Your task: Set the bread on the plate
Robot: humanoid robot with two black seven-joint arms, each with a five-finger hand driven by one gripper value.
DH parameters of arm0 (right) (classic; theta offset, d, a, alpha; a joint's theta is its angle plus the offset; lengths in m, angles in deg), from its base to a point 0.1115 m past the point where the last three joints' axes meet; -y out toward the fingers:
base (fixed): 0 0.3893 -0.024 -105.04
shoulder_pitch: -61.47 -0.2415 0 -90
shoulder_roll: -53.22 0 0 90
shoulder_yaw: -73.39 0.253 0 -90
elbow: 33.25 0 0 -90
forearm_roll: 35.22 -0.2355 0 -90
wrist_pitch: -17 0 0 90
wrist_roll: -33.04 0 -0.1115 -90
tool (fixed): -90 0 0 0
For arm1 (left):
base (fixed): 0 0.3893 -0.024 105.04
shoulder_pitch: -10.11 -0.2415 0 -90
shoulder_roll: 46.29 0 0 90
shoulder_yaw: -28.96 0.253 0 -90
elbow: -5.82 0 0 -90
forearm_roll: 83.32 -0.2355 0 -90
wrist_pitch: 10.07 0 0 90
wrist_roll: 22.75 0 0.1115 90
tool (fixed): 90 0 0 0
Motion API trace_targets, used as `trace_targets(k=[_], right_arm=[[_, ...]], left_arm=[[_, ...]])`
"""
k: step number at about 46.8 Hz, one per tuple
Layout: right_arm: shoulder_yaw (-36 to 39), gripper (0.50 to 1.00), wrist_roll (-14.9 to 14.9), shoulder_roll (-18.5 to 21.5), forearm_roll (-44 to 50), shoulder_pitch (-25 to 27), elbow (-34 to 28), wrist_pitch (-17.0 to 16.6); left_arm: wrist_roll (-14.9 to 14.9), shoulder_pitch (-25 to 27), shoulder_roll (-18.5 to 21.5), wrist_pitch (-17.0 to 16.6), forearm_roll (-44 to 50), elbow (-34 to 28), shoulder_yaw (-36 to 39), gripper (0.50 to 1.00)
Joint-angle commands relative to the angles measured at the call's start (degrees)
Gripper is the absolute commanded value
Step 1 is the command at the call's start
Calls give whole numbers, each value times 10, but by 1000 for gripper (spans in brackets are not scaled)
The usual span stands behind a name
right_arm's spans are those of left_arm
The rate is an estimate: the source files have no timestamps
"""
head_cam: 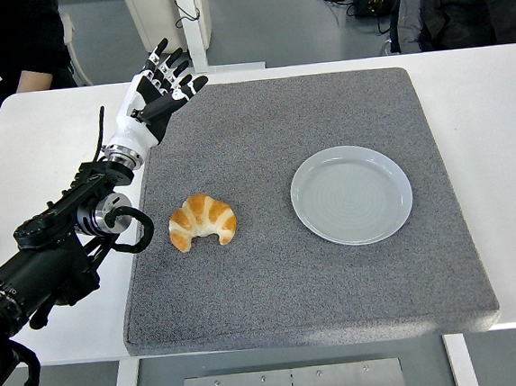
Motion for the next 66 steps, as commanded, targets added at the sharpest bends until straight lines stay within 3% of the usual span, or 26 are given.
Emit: trace_targets(k=[1,39,49,55,66], right_arm=[[0,1000,0,0,0,0,0,0],[0,1000,0,0,0,0,0,0],[1,1000,0,0,0,0,0,0],[1,1000,0,0,0,0,0,0],[0,1000,0,0,0,0,0,0]], left_arm=[[-1,0,0,8,0,0,0,971],[-3,-3,-1,9,1,0,-6,971],[8,6,-12,-9,0,-1,1,969],[53,10,-4,-50,0,-43,1,968],[158,26,83,-169,-1,-246,10,965]])
